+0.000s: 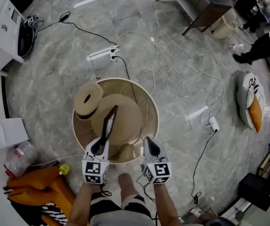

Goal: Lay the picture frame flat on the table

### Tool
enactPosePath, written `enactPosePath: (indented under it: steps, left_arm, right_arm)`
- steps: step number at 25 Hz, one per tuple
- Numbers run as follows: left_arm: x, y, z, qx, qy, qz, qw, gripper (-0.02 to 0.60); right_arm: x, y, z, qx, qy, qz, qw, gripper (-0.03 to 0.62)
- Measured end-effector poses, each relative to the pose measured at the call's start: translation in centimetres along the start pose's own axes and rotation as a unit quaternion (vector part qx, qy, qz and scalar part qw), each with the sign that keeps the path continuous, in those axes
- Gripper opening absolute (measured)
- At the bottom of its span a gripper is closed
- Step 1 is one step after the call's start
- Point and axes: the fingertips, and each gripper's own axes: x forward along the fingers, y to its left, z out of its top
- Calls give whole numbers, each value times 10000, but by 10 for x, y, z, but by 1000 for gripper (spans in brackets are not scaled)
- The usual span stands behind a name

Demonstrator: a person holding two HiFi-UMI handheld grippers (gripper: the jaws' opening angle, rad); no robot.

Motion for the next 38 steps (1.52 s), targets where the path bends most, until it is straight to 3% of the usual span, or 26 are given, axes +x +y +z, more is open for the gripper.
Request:
enactPosePath:
  steps: [11,24,38]
  left_arm:
    - [55,19,-57,-329,225,22,9992,81]
    - [98,38,-140,-405,577,88,9975,81]
    - [125,48,-186,-673,744,83,9949,81]
  right_arm:
    - [54,-13,-53,-87,278,154,9995,-1]
    - [89,-19,-133,94,567,232,9981,-2]
    - [108,-16,-186,213,829,332,9958,0]
